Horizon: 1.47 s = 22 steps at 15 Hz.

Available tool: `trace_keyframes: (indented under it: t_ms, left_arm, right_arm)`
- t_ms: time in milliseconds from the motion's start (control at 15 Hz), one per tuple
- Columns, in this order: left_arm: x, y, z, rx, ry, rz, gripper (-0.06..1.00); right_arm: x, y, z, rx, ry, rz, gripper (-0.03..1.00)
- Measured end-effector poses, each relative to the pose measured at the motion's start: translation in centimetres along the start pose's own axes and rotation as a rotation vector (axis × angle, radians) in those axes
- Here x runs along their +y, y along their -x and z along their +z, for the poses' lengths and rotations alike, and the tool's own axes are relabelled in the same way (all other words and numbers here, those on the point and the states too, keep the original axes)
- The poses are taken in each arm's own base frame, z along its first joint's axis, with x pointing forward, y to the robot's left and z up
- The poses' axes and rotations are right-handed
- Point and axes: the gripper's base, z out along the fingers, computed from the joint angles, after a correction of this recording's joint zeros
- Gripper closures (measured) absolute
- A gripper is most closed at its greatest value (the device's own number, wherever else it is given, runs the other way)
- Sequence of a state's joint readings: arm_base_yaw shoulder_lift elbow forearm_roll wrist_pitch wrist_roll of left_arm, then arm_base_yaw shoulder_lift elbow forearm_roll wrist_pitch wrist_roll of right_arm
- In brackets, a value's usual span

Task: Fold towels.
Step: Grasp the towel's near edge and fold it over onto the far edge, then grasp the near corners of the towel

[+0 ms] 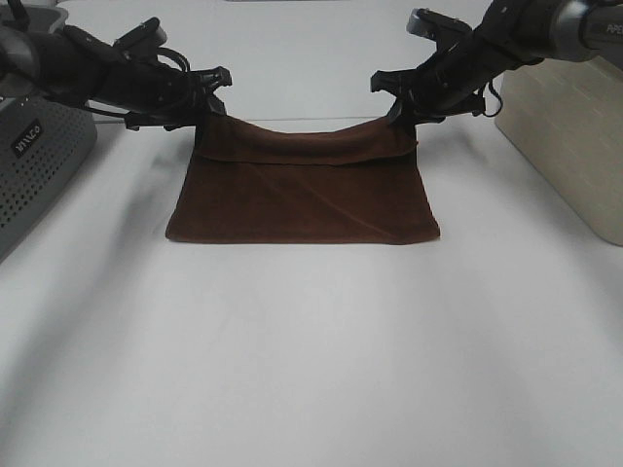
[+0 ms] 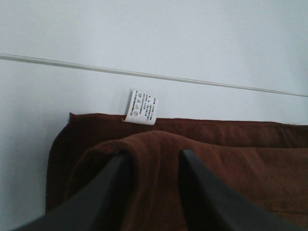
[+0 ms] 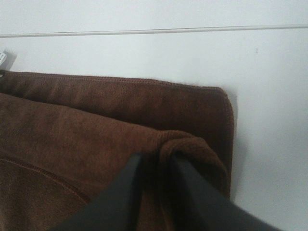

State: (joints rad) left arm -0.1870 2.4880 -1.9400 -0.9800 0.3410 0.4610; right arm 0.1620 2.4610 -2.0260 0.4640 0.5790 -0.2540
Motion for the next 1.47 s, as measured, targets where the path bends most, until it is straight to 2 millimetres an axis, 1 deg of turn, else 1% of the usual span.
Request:
trace_keyframes:
  t_ms: [67,133,200,267,333,400,467,533,600,733,933,1000,1067,1133,1200,1267,1333,1400,1467]
  left_arm:
    - [-0.1,0.0,0.0,0.005,-0.004,0.001,0.26]
    - [-0.1,0.0,0.0,0.005,-0.004,0.001,0.26]
    - [-0.4,0.1,-0.3,0.018,-0.014,0.010,0.15]
    - [-0.7,0.2,-0.6,0.031,-0.020,0.034,0.11]
    - [-1.0,0.4,-1.0,0.051,-0.029,0.067,0.09]
    - [-1.7,0.4,-2.0,0.127,-0.038,0.165,0.08]
    - [-1.7,0.4,-2.0,0.127,-0.038,0.165,0.08]
    - [-2.0,0.3,-2.5,0.165,-0.040,0.201,0.08]
    - [-2.5,0.3,-3.6,0.239,-0.026,0.194,0.08]
    - [-2.7,0.4,-4.7,0.308,0.013,0.153,0.08]
    - [-2.5,-0.4,-5.8,0.446,0.086,0.075,0.08]
    - [-2.6,-0.6,-6.5,0.464,0.105,0.063,0.08]
    - [-2.6,-0.6,-6.5,0.464,0.105,0.063,0.08]
    - [-2.8,-0.6,-7.5,0.465,0.120,0.051,0.08]
    - [-2.9,-1.2,-9.7,0.433,0.145,0.021,0.08]
    - [-2.6,-2.1,-10.6,0.426,0.165,-0.004,0.08]
    - [-2.2,-3.0,-11.2,0.425,0.183,-0.027,0.08]
    - [-1.4,-4.3,-11.4,0.449,0.213,-0.036,0.08]
    - [-0.7,-5.2,-11.3,0.465,0.235,-0.034,0.09]
  right_arm:
    - [0.0,0.0,0.0,-0.002,-0.004,-0.005,0.36]
    - [0.0,0.0,0.0,-0.002,-0.004,-0.005,0.36]
    - [0.0,-0.1,0.0,0.014,-0.006,-0.013,0.22]
    - [0.0,-0.3,-0.3,0.050,-0.010,-0.030,0.16]
    - [0.1,-0.3,-0.9,0.079,-0.015,-0.051,0.13]
    - [0.8,-0.4,-2.5,0.149,0.001,-0.069,0.12]
    - [0.8,-0.4,-2.5,0.149,0.001,-0.069,0.12]
    - [1.1,-0.5,-3.3,0.198,0.016,-0.071,0.12]
    - [1.5,-1.0,-4.3,0.280,0.027,-0.034,0.12]
    - [1.3,-1.5,-5.3,0.367,0.028,0.008,0.12]
    - [1.4,-1.5,-7.3,0.432,0.027,0.058,0.12]
    - [1.6,-1.5,-8.0,0.453,0.030,0.066,0.12]
    - [1.6,-1.5,-8.0,0.453,0.030,0.066,0.12]
    - [1.8,-1.6,-8.5,0.467,0.031,0.069,0.12]
    - [1.9,-2.8,-9.1,0.505,0.028,0.086,0.12]
    - [1.8,-3.6,-9.4,0.518,0.023,0.098,0.12]
    - [1.8,-4.7,-9.5,0.524,0.021,0.118,0.12]
    - [1.8,-5.7,-9.4,0.521,0.026,0.135,0.12]
    - [1.7,-6.6,-9.1,0.524,0.036,0.151,0.12]
